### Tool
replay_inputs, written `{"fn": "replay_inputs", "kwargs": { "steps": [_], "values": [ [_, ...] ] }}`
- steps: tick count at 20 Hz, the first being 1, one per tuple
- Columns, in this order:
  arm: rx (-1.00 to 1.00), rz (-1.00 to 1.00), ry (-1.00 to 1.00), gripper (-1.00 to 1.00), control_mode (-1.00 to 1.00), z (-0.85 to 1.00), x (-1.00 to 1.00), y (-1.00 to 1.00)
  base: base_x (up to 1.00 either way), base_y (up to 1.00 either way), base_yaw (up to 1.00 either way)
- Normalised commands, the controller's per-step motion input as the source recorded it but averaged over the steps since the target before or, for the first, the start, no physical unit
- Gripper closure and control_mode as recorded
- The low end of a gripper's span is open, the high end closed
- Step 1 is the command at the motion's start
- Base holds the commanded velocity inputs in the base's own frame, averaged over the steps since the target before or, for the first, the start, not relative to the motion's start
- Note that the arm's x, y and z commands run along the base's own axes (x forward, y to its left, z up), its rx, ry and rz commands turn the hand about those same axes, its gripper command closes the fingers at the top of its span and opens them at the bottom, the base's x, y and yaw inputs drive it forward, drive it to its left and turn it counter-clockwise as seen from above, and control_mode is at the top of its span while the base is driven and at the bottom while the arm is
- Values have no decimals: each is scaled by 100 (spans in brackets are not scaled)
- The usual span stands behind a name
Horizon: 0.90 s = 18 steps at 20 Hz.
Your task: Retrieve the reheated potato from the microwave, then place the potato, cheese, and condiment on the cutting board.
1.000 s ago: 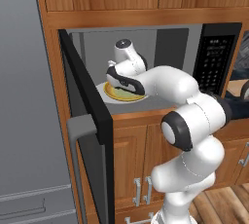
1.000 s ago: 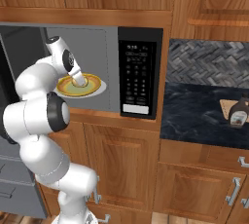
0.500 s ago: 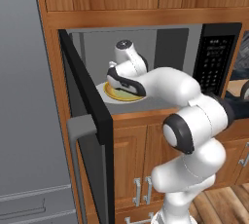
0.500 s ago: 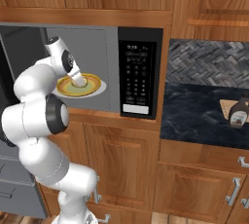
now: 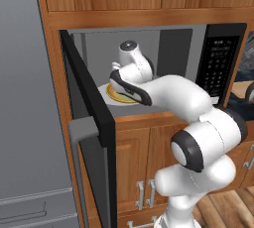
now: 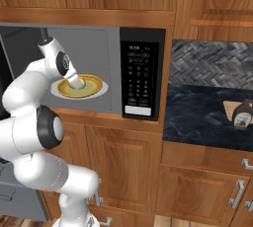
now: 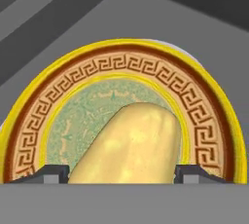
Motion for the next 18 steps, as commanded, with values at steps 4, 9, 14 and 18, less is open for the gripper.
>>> {"fn": "replay_inputs", "kwargs": {
  "steps": [4, 9, 14, 18],
  "values": [
    [1, 0, -2, 100, -100, 32, -51, -1, 0, 0, 0],
    [3, 10, 0, 100, -100, 14, -54, 0, 0, 0, 0],
    [3, 26, 0, 100, -100, 13, -61, -8, 0, 0, 0],
    [0, 36, -2, 100, -100, 26, -57, -30, 0, 0, 0]
  ]
}}
